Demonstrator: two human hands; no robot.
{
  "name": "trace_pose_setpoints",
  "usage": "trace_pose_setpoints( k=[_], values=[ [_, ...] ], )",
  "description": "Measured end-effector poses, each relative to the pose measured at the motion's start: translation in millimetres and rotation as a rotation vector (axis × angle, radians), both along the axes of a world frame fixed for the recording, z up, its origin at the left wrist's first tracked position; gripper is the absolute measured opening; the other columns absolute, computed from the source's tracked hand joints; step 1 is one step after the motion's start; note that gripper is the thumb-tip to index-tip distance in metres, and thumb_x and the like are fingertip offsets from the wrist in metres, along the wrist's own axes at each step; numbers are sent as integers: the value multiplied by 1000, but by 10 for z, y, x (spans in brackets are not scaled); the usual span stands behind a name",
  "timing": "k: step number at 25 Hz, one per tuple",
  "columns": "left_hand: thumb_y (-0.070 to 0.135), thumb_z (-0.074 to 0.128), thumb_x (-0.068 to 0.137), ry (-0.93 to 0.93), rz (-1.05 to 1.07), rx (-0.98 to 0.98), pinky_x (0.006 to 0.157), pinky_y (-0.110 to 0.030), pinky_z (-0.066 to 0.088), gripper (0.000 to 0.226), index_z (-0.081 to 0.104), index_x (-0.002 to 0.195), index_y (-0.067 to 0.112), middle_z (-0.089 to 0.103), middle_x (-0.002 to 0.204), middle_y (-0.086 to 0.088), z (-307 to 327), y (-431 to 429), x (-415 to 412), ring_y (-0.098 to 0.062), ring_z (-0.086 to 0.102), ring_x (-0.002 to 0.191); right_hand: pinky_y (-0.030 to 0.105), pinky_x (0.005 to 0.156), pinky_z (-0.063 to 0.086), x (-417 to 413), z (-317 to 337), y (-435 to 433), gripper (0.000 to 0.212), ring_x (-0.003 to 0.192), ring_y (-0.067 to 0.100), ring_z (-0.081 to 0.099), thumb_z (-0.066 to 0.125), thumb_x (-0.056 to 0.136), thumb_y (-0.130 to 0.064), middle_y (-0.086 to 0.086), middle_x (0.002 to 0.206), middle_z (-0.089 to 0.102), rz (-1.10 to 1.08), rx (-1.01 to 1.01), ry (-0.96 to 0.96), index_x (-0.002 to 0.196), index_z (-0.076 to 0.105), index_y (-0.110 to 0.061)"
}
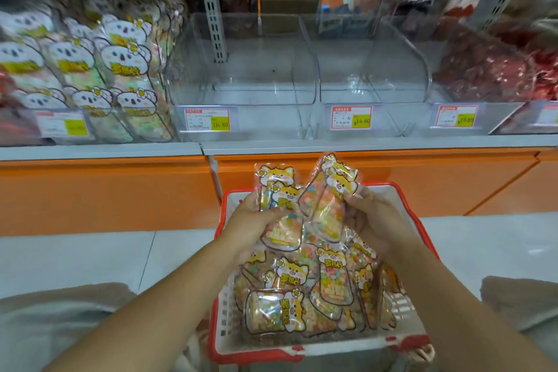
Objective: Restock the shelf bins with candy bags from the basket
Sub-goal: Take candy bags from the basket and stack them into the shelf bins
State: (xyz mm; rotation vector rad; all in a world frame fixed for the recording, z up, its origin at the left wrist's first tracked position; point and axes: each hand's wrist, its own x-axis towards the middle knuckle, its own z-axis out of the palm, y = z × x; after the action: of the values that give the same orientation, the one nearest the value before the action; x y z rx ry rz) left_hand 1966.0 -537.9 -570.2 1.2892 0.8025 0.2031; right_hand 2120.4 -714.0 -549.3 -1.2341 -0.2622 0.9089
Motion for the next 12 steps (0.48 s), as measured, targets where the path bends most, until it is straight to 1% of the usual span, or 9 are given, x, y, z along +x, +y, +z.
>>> trace_pose_setpoints(
  k=[1,2,4,5,6,7,9,10,12],
  values=[
    [18,75,83,-30,4,-53,81,-30,52,38,59,117,18,71,107,-1,109,-23,4,-20,67,99,28,57,56,-51,47,16,10,62,15,67,54,93,-7,6,67,62,15,-1,-8,83,55,-7],
    [13,71,87,-54,8,-111,79,-31,52,30,61,115,18,72,104,0,212,-48,7,-18,66,97,28,59,57,-95,88,28,14,62,14,68,51,95,-5,3,66,64,21,-10,-22,83,56,-8],
    [15,68,89,-82,3,-190,88,-33,47,34,60,122,18,69,114,0,391,-67,2,-15,60,105,29,61,58,-189,191,49,21,60,12,68,45,99,-3,-2,61,66,25,-16,-52,84,57,-10],
    [18,68,89,-89,-1,-213,87,-30,42,39,57,127,19,66,120,2,473,-60,-17,-12,55,108,31,64,58,-238,253,54,19,65,14,69,45,100,-4,0,65,69,24,-16,-70,88,60,-10],
    [19,69,88,-100,-11,-221,84,-28,40,41,56,127,19,64,121,4,538,-52,-38,-9,54,105,33,67,59,-269,297,61,17,71,16,71,46,100,-6,4,74,72,29,-12,-84,94,62,-9],
    [17,71,86,-115,-18,-219,85,-29,39,40,56,123,21,65,116,5,579,-42,-57,-7,55,100,35,68,58,-312,378,66,18,75,19,71,47,100,-8,6,80,73,32,-4,-101,97,64,-8],
    [7,75,80,-137,-37,-171,101,-36,40,41,58,115,21,71,108,0,649,-38,-85,-11,62,99,37,68,57,-366,514,72,21,74,23,68,46,100,-9,6,73,70,36,-12,-140,89,63,-9],
    [1,75,79,-148,-33,-146,99,-36,44,43,58,114,21,72,107,-3,694,-42,-91,-14,65,98,36,64,56,-378,574,74,22,72,24,68,46,100,-9,7,71,68,32,-21,-138,86,62,-9],
    [-6,72,79,-186,-13,-116,78,-27,52,45,59,110,23,73,106,-4,786,-62,-106,-11,69,89,33,53,55,-384,683,61,21,67,22,70,44,100,-6,10,75,71,19,-42,-122,88,60,-7]
  ],
)
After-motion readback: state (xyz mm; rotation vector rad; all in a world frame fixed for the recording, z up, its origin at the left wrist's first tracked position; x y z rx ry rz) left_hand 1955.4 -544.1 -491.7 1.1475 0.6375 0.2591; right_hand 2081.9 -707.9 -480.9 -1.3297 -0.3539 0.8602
